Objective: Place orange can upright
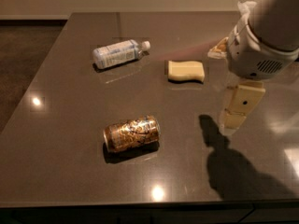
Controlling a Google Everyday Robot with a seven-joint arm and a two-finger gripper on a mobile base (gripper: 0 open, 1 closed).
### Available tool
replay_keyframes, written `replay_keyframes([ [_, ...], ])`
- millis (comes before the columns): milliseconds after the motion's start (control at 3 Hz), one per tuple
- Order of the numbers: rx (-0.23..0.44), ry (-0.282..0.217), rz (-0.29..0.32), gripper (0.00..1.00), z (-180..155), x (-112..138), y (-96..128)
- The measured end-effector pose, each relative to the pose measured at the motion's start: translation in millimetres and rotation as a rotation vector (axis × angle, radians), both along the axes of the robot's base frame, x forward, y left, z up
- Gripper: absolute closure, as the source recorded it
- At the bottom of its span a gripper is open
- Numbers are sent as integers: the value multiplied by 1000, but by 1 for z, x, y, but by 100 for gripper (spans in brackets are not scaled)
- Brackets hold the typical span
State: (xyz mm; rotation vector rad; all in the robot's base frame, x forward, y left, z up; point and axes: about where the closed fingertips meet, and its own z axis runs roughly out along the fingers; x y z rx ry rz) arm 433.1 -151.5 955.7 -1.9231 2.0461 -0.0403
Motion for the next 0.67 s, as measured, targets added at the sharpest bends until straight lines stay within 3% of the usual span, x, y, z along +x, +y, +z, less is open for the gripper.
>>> replay_keyframes([
  [333,10,13,95,0,-12,-5,30],
  [667,-8,27,284,0,-34,-20,88],
])
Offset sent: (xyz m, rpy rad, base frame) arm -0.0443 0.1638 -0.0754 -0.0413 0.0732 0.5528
